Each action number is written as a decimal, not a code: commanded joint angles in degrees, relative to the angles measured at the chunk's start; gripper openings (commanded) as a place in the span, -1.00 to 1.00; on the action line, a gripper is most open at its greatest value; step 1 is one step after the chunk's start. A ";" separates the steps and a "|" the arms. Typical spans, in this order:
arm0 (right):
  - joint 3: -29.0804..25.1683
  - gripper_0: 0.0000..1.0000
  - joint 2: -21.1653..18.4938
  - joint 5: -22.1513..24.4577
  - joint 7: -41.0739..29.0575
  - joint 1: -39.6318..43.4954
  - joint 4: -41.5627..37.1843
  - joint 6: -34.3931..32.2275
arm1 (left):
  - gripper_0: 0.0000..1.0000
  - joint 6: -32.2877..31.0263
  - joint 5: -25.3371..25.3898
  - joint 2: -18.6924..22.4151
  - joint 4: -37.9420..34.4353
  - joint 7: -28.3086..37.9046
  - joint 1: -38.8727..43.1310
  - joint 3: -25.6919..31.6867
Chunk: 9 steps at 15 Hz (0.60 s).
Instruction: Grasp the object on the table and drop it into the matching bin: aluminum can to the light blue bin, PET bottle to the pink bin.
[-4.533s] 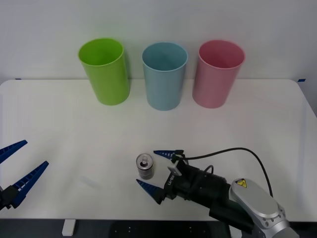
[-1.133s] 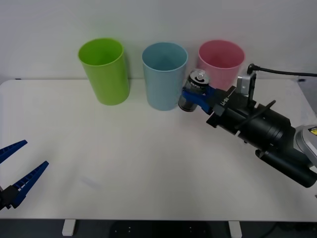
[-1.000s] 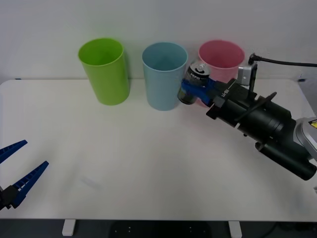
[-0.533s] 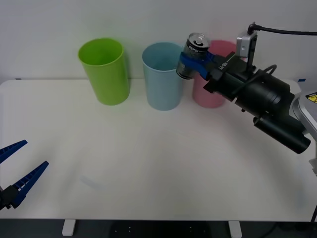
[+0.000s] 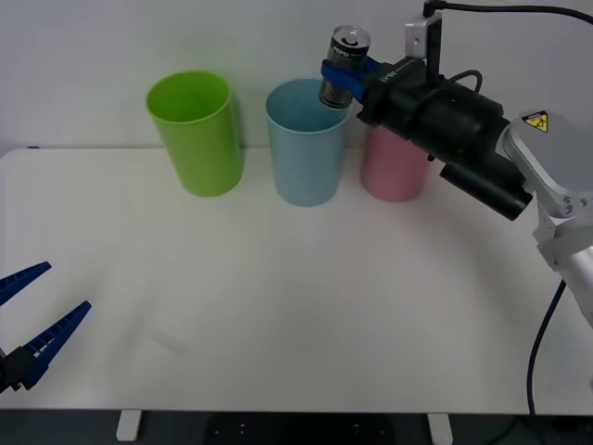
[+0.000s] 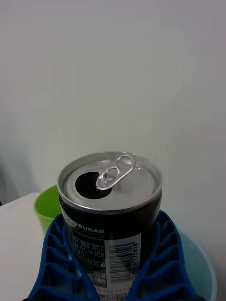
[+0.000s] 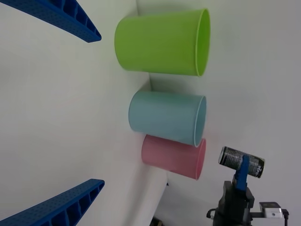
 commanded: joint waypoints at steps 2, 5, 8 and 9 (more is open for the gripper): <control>0.05 -1.00 3.27 1.83 0.49 -4.83 7.45 2.70 | 1.00 0.00 0.00 0.00 0.00 0.00 0.00 0.00; 0.05 -1.00 6.35 3.24 0.84 -8.43 13.08 5.86 | 1.00 0.00 0.00 0.00 0.00 0.00 0.00 0.00; 0.05 -1.00 9.07 4.55 1.19 -11.24 17.65 8.50 | 1.00 0.00 0.00 0.00 0.00 0.00 0.00 0.00; -0.04 -1.00 9.69 4.82 1.37 -12.03 18.97 9.47 | 1.00 0.00 0.00 0.00 0.00 0.00 0.00 0.00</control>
